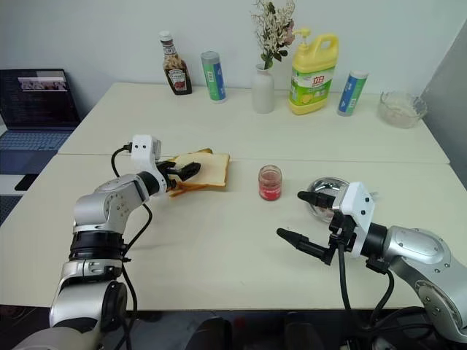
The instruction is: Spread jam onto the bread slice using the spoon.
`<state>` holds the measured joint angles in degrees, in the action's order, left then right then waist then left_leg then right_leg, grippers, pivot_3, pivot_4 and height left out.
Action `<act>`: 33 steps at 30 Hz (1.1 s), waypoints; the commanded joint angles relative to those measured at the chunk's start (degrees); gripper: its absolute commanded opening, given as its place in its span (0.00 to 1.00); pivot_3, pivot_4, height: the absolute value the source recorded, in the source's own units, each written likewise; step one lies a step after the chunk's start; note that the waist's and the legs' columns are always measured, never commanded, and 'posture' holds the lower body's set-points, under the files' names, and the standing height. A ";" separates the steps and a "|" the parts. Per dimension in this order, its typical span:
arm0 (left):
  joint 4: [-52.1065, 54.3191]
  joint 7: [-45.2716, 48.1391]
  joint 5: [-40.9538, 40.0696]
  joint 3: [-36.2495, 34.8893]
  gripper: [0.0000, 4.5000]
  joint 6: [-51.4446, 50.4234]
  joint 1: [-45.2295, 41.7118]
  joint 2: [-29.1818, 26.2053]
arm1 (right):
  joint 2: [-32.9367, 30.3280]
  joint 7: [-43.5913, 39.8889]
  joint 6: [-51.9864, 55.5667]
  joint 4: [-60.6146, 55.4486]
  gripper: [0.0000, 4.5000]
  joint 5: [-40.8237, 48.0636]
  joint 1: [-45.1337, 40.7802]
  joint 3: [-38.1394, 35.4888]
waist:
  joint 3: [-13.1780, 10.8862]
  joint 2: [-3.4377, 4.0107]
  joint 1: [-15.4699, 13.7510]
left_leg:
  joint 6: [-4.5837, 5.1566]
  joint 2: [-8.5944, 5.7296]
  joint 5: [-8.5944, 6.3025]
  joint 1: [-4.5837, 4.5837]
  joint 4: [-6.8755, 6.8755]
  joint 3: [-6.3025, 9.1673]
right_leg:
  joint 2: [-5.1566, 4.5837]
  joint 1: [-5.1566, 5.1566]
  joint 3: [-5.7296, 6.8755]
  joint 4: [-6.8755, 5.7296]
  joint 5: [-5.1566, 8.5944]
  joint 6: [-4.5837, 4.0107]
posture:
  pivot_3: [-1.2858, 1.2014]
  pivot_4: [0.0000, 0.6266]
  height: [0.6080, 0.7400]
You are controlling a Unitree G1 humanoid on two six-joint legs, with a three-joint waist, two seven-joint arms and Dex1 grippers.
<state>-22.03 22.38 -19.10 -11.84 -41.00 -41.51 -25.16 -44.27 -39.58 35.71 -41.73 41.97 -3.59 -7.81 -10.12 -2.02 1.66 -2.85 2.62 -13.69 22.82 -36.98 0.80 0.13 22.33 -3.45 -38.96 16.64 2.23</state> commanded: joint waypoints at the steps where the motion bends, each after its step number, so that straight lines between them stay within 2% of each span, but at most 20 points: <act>1: -0.93 -2.58 -0.08 -2.25 1.00 0.52 -1.31 0.23 | 0.24 0.16 -0.62 -1.82 0.99 1.68 -0.32 -2.13 | 0.00 0.00 0.02 | 0.00 0.00 0.00 -0.01 0.00 0.00 | 0.00 0.00 0.00 -0.01 0.00 0.00 | 0.52 0.24 1.00; 15: -4.16 -2.19 -0.83 -1.57 1.00 -5.16 -4.82 0.31 | 0.07 0.13 -0.56 -1.95 0.99 3.37 -0.86 -2.49 | 0.00 0.00 0.01 | -0.01 -0.02 0.01 0.02 0.00 0.04 | -0.01 -0.01 0.06 0.00 0.00 -0.01 | 0.52 0.24 1.00; 28: -4.03 -1.29 -0.76 -2.08 0.08 -11.94 -7.20 -0.69 | 1.02 1.01 -0.47 -1.94 1.00 3.42 -1.79 -1.64 | 0.00 0.00 -0.07 | -0.02 -0.03 0.01 0.03 0.00 0.07 | -0.03 -0.01 0.10 0.01 0.00 0.00 | 0.52 0.24 1.00; 30: -2.71 -0.40 -1.30 -2.33 0.01 -13.23 -6.64 -1.27 | 0.83 0.74 -0.46 -1.69 1.00 3.33 -1.74 -1.75 | 0.00 0.00 -0.05 | -0.01 -0.03 0.01 0.03 0.00 0.07 | -0.03 -0.01 0.10 0.01 0.00 0.00 | 0.52 0.24 1.00; 33: 1.52 2.10 -4.25 -4.17 0.01 -17.59 -4.71 -3.36 | 0.21 0.11 -0.46 -1.33 1.00 3.26 -1.34 -2.48 | 0.00 0.00 0.01 | -0.01 -0.02 0.01 0.04 0.01 0.08 | -0.03 0.00 0.11 0.01 0.00 0.00 | 0.52 0.24 1.00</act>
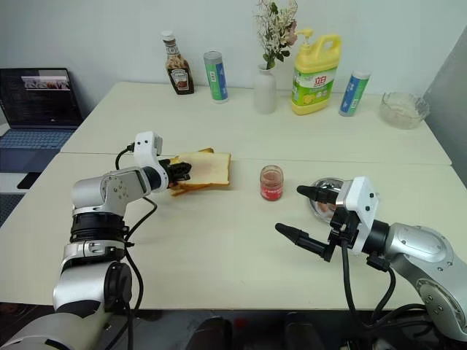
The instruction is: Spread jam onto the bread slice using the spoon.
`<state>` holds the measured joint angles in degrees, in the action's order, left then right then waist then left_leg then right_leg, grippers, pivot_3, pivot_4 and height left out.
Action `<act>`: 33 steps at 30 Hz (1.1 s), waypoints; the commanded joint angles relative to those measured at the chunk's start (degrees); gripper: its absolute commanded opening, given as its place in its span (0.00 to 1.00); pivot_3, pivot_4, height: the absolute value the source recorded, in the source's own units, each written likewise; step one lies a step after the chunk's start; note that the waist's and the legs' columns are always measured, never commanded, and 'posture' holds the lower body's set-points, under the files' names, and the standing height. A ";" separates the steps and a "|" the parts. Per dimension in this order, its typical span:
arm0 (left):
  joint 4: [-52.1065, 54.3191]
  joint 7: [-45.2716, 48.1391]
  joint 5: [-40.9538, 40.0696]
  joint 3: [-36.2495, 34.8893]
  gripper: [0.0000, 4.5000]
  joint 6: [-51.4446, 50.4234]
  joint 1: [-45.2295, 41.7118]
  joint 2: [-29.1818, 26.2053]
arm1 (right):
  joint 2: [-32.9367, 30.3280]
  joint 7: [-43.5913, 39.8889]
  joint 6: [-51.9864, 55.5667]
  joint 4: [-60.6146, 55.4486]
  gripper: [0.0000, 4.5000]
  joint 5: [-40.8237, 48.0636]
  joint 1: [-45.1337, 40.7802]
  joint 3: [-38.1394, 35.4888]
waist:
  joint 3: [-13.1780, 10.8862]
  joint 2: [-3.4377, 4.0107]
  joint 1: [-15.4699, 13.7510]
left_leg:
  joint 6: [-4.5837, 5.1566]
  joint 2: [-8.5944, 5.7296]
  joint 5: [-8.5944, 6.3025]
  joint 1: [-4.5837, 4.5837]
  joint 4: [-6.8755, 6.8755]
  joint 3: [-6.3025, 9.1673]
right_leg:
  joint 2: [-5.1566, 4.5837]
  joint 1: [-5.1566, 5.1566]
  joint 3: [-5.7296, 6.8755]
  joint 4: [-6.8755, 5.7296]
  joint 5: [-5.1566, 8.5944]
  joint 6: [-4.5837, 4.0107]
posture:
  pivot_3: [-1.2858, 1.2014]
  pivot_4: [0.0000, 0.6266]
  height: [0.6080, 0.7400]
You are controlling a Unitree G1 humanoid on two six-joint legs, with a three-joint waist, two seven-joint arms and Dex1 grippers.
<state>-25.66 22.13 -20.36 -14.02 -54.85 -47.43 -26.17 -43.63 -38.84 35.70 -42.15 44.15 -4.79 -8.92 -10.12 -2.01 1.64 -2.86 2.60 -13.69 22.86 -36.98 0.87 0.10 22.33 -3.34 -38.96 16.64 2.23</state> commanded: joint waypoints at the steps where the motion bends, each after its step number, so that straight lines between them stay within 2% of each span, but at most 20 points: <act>1: 7.02 3.46 -4.71 -3.06 0.01 -5.84 2.05 -3.12 | -0.63 -0.81 -0.42 -0.80 1.00 1.07 0.04 -1.66 | 0.00 0.00 0.15 | 0.00 0.00 0.00 0.00 0.01 0.00 | 0.00 0.00 -0.01 0.00 0.00 0.00 | 0.52 0.24 1.00; 4: 13.63 7.16 -11.31 -6.22 0.01 -13.06 4.89 -4.74 | -1.16 -1.38 -0.28 -0.74 1.00 1.26 0.93 -2.64 | -0.01 0.01 0.20 | -0.01 0.04 0.00 0.00 0.02 0.01 | 0.00 0.03 0.00 -0.01 -0.01 -0.03 | 0.52 0.24 1.00; 10: 28.94 16.86 -23.86 -7.32 0.01 -22.87 15.20 -9.39 | -3.25 -3.42 1.23 -0.61 1.00 3.63 3.41 -5.56 | -0.02 0.02 0.16 | -0.03 0.03 -0.01 0.02 0.04 0.10 | -0.05 0.01 0.11 -0.02 0.02 -0.06 | 0.52 0.24 1.00; 15: 39.29 19.60 -34.11 -6.64 0.01 -28.96 18.66 -7.51 | -7.38 -7.92 2.06 -0.82 1.00 4.37 8.67 -8.67 | -0.03 -0.01 -0.27 | -0.03 -0.01 -0.01 0.05 -0.01 0.27 | -0.09 -0.06 0.30 0.00 0.05 -0.03 | 0.52 0.24 1.00; 19: 42.18 17.95 -38.98 -6.95 0.01 -31.35 18.91 -4.71 | -9.07 -9.40 2.52 -0.83 1.00 4.87 11.12 -10.81 | -0.03 -0.01 -0.12 | -0.03 -0.02 -0.01 0.03 -0.02 0.29 | -0.10 -0.10 0.32 0.00 0.07 -0.03 | 0.52 0.24 1.00; 24: 44.14 14.52 -33.35 -0.35 0.01 -24.27 25.75 -3.36 | -10.85 -11.21 1.85 -0.61 1.00 3.26 14.82 -13.16 | -0.01 0.03 0.15 | -0.03 0.01 -0.01 -0.01 0.02 0.36 | -0.04 -0.11 0.34 -0.01 0.10 -0.09 | 0.52 0.24 1.00; 29: 45.40 14.27 -22.03 11.28 0.01 -9.25 33.70 -3.20 | -10.46 -10.73 1.56 -1.48 1.00 2.37 15.51 -12.29 | -0.01 0.03 -0.09 | -0.03 0.00 -0.01 0.03 -0.01 0.39 | -0.05 -0.11 0.36 0.00 0.10 -0.11 | 0.52 0.24 1.00; 33: 43.34 13.62 -18.38 12.43 0.01 -3.60 35.81 -3.04 | -9.69 -9.94 2.09 -2.43 1.00 2.97 15.51 -11.90 | -0.01 0.03 -0.18 | -0.03 0.00 -0.01 0.02 -0.01 0.37 | -0.06 -0.12 0.35 0.02 0.13 -0.16 | 0.52 0.24 1.00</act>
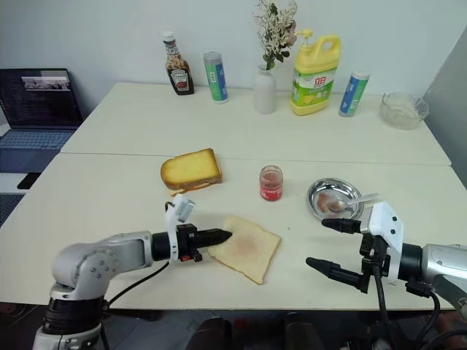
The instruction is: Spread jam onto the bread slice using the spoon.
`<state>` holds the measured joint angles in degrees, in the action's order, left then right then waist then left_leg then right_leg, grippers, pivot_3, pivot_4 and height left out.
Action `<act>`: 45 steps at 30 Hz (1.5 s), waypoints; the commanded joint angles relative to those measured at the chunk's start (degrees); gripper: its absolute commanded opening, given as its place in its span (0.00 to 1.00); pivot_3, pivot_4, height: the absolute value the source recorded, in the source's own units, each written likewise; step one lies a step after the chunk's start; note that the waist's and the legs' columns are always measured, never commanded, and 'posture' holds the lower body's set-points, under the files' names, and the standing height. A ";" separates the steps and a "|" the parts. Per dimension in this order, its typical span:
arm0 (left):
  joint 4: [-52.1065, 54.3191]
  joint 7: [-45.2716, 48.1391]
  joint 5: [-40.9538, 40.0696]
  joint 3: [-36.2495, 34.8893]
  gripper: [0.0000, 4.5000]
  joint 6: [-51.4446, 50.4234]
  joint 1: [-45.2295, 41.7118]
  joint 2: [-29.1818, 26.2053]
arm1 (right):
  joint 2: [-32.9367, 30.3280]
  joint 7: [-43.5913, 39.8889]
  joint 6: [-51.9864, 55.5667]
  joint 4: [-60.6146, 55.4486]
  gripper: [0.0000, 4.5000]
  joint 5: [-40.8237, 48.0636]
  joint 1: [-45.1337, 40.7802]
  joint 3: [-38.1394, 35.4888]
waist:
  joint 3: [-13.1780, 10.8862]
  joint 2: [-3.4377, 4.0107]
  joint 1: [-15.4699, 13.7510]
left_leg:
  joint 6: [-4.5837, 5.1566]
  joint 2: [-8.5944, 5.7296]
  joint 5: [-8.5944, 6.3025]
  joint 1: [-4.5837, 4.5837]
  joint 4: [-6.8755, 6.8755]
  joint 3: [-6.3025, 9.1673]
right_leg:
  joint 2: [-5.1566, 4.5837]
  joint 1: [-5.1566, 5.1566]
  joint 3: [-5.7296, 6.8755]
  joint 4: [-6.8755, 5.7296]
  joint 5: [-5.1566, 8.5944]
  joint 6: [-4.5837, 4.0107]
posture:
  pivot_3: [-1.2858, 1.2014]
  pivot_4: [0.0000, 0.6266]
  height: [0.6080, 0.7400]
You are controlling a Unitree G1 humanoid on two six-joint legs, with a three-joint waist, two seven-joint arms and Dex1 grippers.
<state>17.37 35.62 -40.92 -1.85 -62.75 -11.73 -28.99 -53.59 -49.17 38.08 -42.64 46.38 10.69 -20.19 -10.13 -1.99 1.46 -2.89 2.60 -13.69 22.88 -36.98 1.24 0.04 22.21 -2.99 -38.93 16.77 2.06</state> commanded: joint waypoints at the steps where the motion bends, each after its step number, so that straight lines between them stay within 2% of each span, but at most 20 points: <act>1: -0.01 -0.08 2.70 0.18 0.01 5.23 0.35 -0.03 | 0.37 0.52 -0.14 -2.13 1.00 0.91 0.05 -0.47 | 0.00 0.00 0.00 | 0.00 0.00 0.00 0.00 0.00 0.01 | 0.00 0.00 0.02 0.00 0.01 -0.01 | 0.52 0.24 1.00; 8: -0.60 -1.26 5.56 1.29 0.01 7.42 1.65 0.44 | 0.32 0.48 -0.57 -1.89 1.00 -0.16 -0.48 1.83 | 0.00 0.00 0.05 | 0.00 0.00 0.00 0.00 0.01 0.01 | 0.01 0.00 0.03 0.00 0.03 -0.03 | 0.52 0.24 1.00; 11: 0.13 -1.63 5.24 0.91 0.17 7.99 2.40 1.07 | 0.34 0.31 -0.82 -1.64 1.00 -0.41 -0.62 2.18 | 0.00 0.01 0.05 | 0.00 0.01 0.00 0.00 0.01 0.01 | 0.01 -0.01 0.04 0.00 0.04 -0.02 | 0.52 0.24 1.00; 16: 0.40 -2.82 6.96 -0.68 0.52 11.98 3.28 1.09 | 0.72 -0.28 -1.67 -1.24 1.00 -0.54 -1.23 2.97 | 0.01 0.01 0.05 | 0.00 0.01 0.00 -0.01 0.00 0.03 | 0.01 -0.02 0.06 0.00 0.04 -0.02 | 0.52 0.24 1.00; 22: 2.95 -1.98 9.00 -2.70 0.94 16.97 6.14 -2.26 | 0.76 -2.21 -2.36 -1.09 1.00 0.58 -1.56 2.50 | 0.01 0.01 0.13 | 0.00 0.04 0.00 -0.01 0.02 0.04 | 0.03 -0.01 0.07 0.00 0.05 -0.03 | 0.52 0.24 1.00; 27: 4.02 0.70 13.46 -1.92 0.94 23.52 9.02 -7.14 | -1.16 -5.92 -4.77 -1.23 1.00 -2.39 -1.76 4.14 | 0.00 0.02 0.06 | 0.00 0.04 0.00 -0.01 0.02 0.07 | 0.02 -0.01 0.12 -0.01 0.07 -0.07 | 0.52 0.24 1.00; 33: 4.16 13.75 19.81 -0.04 0.94 39.89 8.10 -16.71 | -1.37 -7.07 -6.20 -0.27 1.00 -3.92 -2.63 3.75 | -0.02 0.04 0.02 | 0.00 0.05 0.00 -0.01 0.03 0.07 | 0.00 -0.01 0.19 0.00 0.16 -0.22 | 0.52 0.24 1.00; 35: 4.27 17.35 19.14 -0.63 0.97 43.45 6.10 -17.92 | -0.48 -5.76 -6.16 0.18 1.00 -3.91 -2.04 2.07 | -0.03 0.06 -0.04 | 0.00 0.06 0.00 0.01 0.04 0.07 | 0.00 0.00 0.22 0.01 0.18 -0.26 | 0.52 0.24 1.00; 41: 8.39 23.15 14.28 1.09 0.97 40.32 -3.60 -18.54 | 7.50 5.27 -2.64 0.88 1.00 0.15 2.41 -9.23 | -0.04 0.03 -0.90 | 0.00 0.05 0.00 0.08 0.04 0.11 | 0.01 -0.01 0.29 0.01 0.18 -0.25 | 0.52 0.24 1.00; 45: 10.89 27.81 9.63 3.72 0.97 35.16 -8.73 -19.54 | 13.95 12.99 -1.07 1.69 1.00 1.84 5.43 -12.59 | -0.04 0.05 -0.98 | 0.00 0.06 -0.01 0.05 0.06 0.09 | 0.02 -0.01 0.27 0.00 0.19 -0.24 | 0.52 0.24 1.00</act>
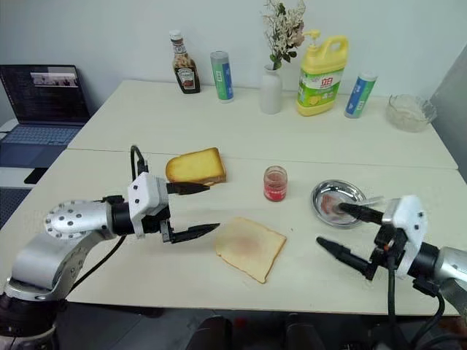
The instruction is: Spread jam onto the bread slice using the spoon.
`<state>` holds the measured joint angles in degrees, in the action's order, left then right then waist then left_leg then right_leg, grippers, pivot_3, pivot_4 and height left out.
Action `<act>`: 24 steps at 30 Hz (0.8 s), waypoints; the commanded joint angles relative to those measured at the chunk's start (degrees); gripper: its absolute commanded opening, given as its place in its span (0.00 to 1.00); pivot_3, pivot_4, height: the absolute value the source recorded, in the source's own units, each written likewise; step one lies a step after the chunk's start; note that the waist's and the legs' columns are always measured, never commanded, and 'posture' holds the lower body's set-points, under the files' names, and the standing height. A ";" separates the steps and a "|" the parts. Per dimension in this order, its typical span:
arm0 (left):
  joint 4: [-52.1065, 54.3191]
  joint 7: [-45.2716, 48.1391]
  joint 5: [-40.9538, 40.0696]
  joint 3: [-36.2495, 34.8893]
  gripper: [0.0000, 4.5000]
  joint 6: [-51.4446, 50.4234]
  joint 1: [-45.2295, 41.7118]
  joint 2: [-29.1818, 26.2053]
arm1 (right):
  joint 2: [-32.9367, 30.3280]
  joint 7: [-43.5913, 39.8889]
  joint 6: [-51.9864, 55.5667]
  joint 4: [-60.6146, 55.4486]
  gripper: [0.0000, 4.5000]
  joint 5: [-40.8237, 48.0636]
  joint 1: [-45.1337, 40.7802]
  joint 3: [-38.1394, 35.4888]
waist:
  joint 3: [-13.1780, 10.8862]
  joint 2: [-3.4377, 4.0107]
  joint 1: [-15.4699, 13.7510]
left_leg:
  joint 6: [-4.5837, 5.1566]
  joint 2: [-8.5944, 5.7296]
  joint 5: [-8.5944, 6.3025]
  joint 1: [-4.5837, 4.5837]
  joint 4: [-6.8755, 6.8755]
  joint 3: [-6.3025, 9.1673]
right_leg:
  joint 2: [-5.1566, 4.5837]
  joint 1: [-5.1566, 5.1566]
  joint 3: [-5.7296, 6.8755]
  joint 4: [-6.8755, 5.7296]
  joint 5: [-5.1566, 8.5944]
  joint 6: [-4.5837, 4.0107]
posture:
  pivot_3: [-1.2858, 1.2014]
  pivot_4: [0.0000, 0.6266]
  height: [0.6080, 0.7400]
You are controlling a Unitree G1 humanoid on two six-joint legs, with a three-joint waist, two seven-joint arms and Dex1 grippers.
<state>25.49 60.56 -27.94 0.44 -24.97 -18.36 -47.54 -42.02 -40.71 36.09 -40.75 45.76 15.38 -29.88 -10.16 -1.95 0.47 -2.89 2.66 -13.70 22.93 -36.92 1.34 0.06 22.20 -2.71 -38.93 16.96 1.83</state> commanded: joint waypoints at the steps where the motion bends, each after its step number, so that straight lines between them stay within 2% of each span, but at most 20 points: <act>1: 2.99 3.88 -3.62 2.01 0.97 -2.85 -2.94 -1.15 | 3.70 6.56 1.59 0.09 1.00 3.19 0.69 -3.17 | -0.01 0.06 0.08 | 0.00 0.01 0.00 0.00 0.00 0.00 | 0.01 0.00 0.00 -0.02 0.00 0.00 | 0.52 0.24 1.00; 6: 1.54 5.81 -2.92 5.40 0.97 -3.71 -8.92 0.16 | 12.41 20.81 3.77 7.62 1.00 2.71 -3.48 -3.26 | -0.02 0.17 0.67 | 0.01 0.07 0.01 -0.03 -0.04 0.05 | 0.15 -0.01 -0.02 -0.07 -0.01 -0.01 | 0.52 0.24 1.00; 9: 1.50 7.32 -1.23 7.90 0.97 -3.40 -9.81 -0.52 | 15.00 24.29 4.05 15.68 1.00 1.55 -8.82 -1.41 | -0.01 0.23 1.26 | 0.01 0.05 0.01 -0.04 -0.06 0.02 | 0.14 -0.01 -0.07 -0.07 -0.01 -0.01 | 0.52 0.24 1.00; 13: 0.42 7.87 4.41 10.73 0.97 0.78 -9.10 -1.03 | 14.56 23.78 3.52 25.38 1.00 0.61 -14.43 -1.10 | -0.06 0.35 1.36 | 0.02 0.05 0.01 -0.05 0.01 -0.05 | 0.17 0.05 -0.17 -0.07 -0.03 -0.05 | 0.52 0.24 1.00; 17: 1.63 6.25 3.88 10.49 0.97 -0.32 -8.04 0.81 | 13.20 20.73 5.22 36.24 1.00 2.56 -21.25 -1.78 | -0.11 0.43 1.33 | 0.03 0.07 0.00 -0.02 0.06 -0.02 | 0.20 0.07 -0.15 -0.07 -0.05 -0.12 | 0.52 0.24 1.00; 24: 2.19 5.43 4.99 10.59 0.97 -0.13 -6.88 1.33 | 13.14 18.42 4.56 48.40 1.00 2.61 -28.94 -2.30 | -0.12 0.45 1.33 | 0.03 0.07 0.00 -0.02 0.05 -0.02 | 0.21 0.06 -0.14 -0.07 -0.05 -0.12 | 0.52 0.24 1.00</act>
<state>26.16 66.64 -23.36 11.51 -25.75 -25.10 -46.31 -28.07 -21.00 41.54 6.56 47.95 -12.30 -30.84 -10.29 -1.50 1.80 -2.86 2.73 -13.70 22.91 -36.88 1.31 0.27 22.26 -2.86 -39.00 16.92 1.71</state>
